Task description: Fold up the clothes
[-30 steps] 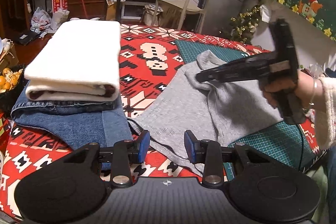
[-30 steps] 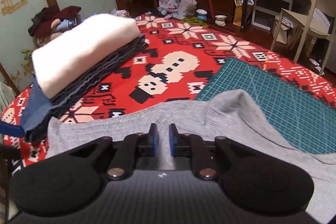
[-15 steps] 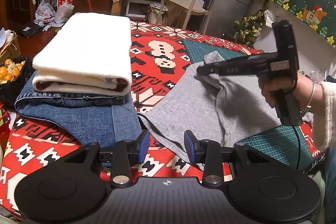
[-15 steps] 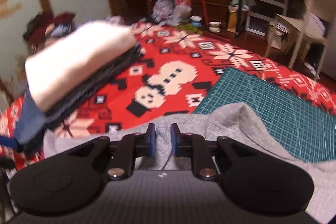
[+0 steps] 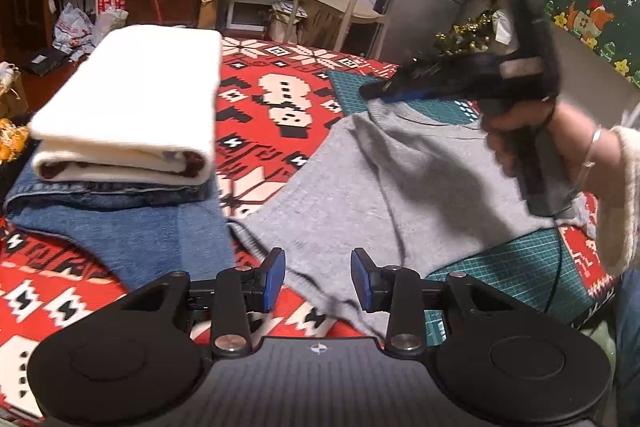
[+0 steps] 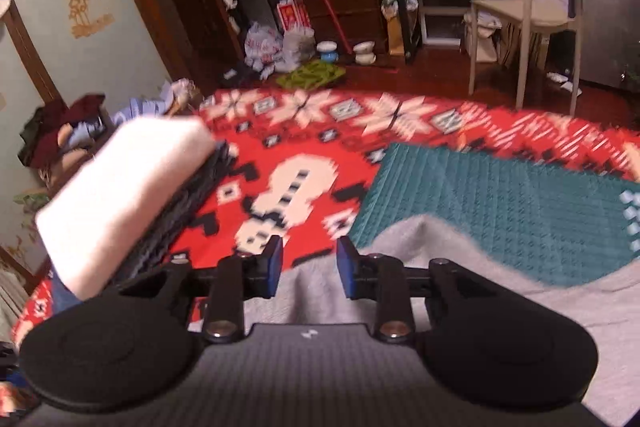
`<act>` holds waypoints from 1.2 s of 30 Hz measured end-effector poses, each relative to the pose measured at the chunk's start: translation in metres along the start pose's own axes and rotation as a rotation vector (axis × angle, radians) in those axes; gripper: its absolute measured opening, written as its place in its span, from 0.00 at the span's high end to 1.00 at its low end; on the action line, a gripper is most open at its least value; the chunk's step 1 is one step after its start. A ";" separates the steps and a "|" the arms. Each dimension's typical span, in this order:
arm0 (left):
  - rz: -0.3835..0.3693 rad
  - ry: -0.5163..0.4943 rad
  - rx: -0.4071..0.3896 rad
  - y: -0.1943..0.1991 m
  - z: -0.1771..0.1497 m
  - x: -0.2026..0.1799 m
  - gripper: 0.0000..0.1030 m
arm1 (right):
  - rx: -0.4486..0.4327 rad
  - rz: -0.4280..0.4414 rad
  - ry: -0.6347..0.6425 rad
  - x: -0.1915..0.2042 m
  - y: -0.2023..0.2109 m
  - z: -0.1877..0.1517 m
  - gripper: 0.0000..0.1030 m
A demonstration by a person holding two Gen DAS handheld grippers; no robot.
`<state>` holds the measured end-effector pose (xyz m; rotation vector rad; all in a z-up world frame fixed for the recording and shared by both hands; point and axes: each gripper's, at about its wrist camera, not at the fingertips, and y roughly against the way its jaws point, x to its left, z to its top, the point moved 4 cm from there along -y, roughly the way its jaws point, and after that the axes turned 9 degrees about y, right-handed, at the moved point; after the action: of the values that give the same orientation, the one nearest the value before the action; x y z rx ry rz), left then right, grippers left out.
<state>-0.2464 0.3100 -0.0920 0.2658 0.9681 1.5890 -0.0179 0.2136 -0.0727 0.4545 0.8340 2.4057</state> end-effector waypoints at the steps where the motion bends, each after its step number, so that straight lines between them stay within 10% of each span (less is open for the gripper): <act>1: -0.001 0.000 -0.002 -0.004 0.003 -0.004 0.65 | -0.005 -0.013 -0.001 -0.009 0.011 0.001 0.54; 6: -0.004 -0.005 -0.009 -0.024 0.018 -0.026 0.60 | -0.023 -0.125 -0.006 -0.071 0.075 -0.012 0.22; 14: 0.014 -0.013 0.073 -0.079 0.075 -0.059 0.58 | -0.013 -0.317 -0.116 -0.199 0.171 -0.061 0.11; 21: 0.019 0.040 0.163 -0.127 0.120 -0.076 0.75 | 0.004 -0.305 -0.338 -0.288 0.204 -0.114 0.44; 26: 0.005 0.077 0.126 -0.138 0.129 -0.071 0.74 | 0.021 -0.276 -0.329 -0.293 0.183 -0.125 0.64; 32: -0.032 0.066 0.092 -0.130 0.117 -0.053 0.74 | 0.066 -0.275 -0.331 -0.287 0.145 -0.118 0.65; 36: -0.070 0.079 0.110 -0.129 0.109 -0.048 0.74 | 0.122 -0.329 -0.307 -0.281 0.123 -0.117 0.93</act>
<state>-0.0710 0.3086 -0.0984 0.2443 1.1160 1.4944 0.1020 -0.0884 -0.1179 0.6584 0.8448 1.9321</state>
